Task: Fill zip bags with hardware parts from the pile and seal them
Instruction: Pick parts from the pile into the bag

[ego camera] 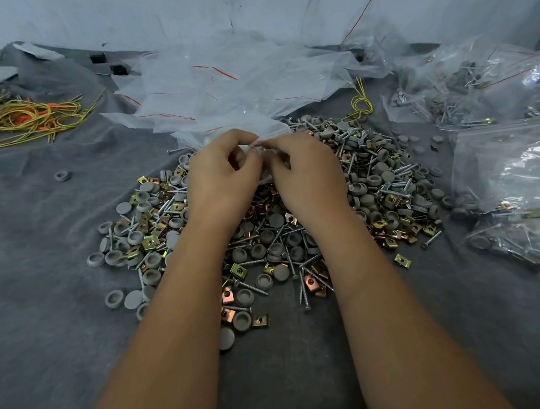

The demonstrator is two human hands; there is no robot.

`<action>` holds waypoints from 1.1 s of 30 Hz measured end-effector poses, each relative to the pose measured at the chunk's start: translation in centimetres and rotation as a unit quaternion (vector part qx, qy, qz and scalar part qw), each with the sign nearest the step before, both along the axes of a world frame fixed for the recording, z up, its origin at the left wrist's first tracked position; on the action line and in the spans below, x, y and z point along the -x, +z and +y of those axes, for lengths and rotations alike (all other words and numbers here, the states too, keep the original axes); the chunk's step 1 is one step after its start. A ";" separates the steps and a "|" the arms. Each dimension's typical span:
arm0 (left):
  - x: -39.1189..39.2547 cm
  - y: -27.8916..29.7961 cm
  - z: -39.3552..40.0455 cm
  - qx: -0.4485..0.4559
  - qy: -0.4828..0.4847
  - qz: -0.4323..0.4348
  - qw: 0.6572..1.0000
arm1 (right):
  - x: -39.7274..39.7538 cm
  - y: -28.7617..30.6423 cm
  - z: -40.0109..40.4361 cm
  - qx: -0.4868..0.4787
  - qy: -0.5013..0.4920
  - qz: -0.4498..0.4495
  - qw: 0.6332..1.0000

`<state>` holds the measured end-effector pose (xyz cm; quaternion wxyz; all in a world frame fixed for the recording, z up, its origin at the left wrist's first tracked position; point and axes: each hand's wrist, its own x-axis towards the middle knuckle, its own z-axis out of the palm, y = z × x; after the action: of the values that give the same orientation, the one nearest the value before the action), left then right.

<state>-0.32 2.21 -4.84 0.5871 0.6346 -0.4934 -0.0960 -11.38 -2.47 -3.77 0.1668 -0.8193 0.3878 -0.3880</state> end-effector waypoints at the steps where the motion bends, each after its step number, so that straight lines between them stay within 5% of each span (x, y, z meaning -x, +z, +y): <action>1: -0.1 -0.1 0.0 0.003 0.014 0.000 1.000 | 0.0 0.0 0.1 0.001 0.002 -0.002 1.000; 10: -0.1 0.5 0.7 0.066 0.158 -0.081 0.982 | -0.5 -0.2 0.2 -0.019 0.062 -0.062 0.996; 17: 0.8 0.6 1.2 0.045 0.134 -0.197 0.970 | -0.4 -0.7 0.1 0.020 0.093 0.070 0.993; 24: -0.2 0.4 0.3 -0.091 0.150 -0.145 0.974 | -0.3 -0.4 0.0 0.000 0.052 0.041 0.998; 29: -0.5 0.3 0.3 -0.086 0.188 -0.057 0.977 | 0.0 0.2 0.5 -0.001 -0.013 -0.091 0.996; 33: -0.7 0.4 0.4 -0.073 0.180 0.011 0.981 | 0.4 0.4 0.0 -0.035 -0.074 -0.092 0.992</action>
<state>0.38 2.57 -4.40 0.5521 0.7532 -0.3561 -0.0319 -11.80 -2.51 -3.41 0.2012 -0.7425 0.4438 -0.4596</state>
